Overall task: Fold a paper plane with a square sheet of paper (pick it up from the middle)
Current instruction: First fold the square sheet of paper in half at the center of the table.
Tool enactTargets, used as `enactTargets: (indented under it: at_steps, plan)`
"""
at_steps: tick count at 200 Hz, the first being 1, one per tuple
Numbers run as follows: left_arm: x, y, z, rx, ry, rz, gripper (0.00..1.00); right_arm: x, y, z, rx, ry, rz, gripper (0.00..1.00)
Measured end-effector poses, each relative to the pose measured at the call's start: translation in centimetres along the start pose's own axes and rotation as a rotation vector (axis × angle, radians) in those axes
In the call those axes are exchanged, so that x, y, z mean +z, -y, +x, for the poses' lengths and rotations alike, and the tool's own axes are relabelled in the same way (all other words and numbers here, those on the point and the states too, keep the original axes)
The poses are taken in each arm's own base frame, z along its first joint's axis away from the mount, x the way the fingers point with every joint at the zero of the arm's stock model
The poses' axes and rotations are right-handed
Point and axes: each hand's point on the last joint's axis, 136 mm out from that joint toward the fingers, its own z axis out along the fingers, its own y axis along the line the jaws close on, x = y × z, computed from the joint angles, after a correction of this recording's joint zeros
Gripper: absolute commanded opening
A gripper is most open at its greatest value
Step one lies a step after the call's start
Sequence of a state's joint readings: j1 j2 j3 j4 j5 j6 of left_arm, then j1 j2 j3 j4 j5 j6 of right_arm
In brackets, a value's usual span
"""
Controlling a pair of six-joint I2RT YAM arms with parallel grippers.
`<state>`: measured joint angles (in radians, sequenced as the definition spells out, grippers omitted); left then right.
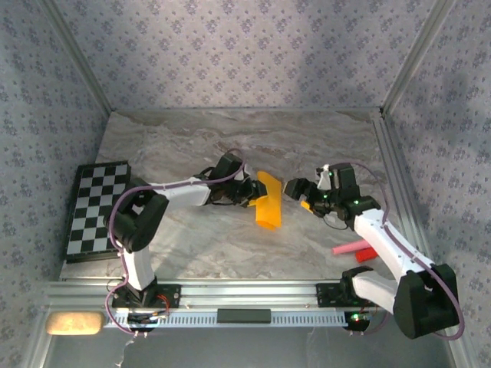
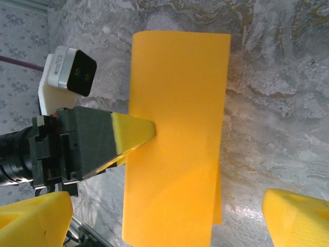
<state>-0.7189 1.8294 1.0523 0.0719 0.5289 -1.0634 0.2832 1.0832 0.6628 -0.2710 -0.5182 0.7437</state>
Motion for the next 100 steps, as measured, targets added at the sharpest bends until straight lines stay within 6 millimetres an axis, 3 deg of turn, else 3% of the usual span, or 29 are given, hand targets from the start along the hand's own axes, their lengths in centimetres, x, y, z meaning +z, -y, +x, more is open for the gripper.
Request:
enactTargets:
  at_steps: [34,100]
  plan:
    - [0.5,-0.5,0.3,0.027,0.028,-0.041,0.43,0.7,0.0,0.6,-0.038,-0.003,0.034,0.98]
    - [0.4,-3.4,0.0,0.093,0.094,-0.198,0.46,0.9,0.8,0.1,-0.045,0.042,0.093,0.98]
